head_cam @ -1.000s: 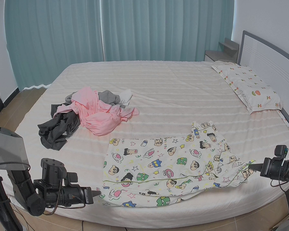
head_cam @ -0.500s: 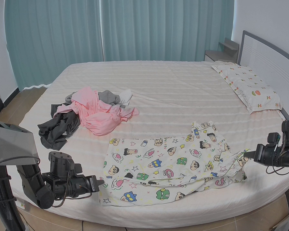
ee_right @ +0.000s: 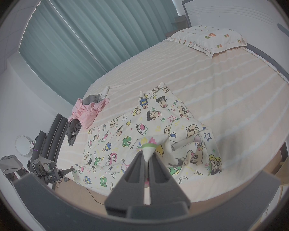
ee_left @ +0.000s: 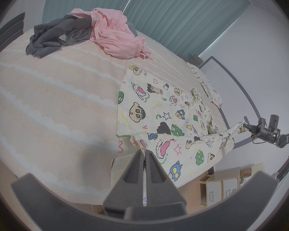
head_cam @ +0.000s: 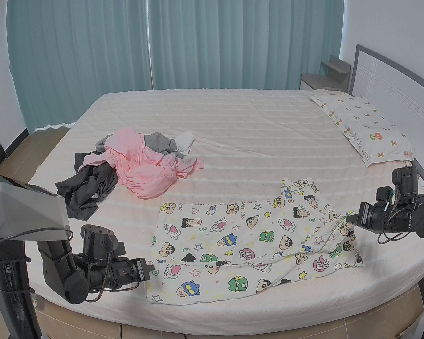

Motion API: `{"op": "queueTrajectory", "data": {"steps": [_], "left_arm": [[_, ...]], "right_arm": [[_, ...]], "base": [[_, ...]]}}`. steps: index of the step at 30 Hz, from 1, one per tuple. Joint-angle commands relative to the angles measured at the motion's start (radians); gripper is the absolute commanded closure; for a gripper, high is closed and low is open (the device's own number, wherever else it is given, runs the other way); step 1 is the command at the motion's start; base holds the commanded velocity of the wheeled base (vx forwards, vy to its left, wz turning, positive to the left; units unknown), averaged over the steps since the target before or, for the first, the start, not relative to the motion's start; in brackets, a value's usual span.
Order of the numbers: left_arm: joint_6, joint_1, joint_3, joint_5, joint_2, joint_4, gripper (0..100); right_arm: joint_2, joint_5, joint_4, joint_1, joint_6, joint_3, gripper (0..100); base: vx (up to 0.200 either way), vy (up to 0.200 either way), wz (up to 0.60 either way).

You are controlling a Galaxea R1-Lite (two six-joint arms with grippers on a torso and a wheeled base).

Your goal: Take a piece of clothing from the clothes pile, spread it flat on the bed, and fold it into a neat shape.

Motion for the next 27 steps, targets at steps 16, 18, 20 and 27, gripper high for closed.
{"op": "queueTrajectory", "data": {"steps": [16,18,20,27], "left_arm": [[-0.041,0.026,-0.088,0.039,0.086,0.000,100],[-0.041,0.026,-0.091,0.039,0.090,0.000,100],[-0.041,0.026,-0.096,0.039,0.099,0.000,100],[-0.045,0.033,-0.130,0.050,0.140,0.000,0]], "right_arm": [[0.143,-0.023,0.003,0.012,0.006,-0.123,100],[0.148,-0.023,0.003,0.012,0.008,-0.125,100],[0.156,-0.021,0.003,0.012,0.008,-0.136,100],[0.189,-0.020,0.003,0.014,0.011,-0.150,0]], "base": [[0.000,0.000,0.00],[0.000,0.000,0.00],[0.000,0.000,0.00],[0.000,0.000,0.00]]}}
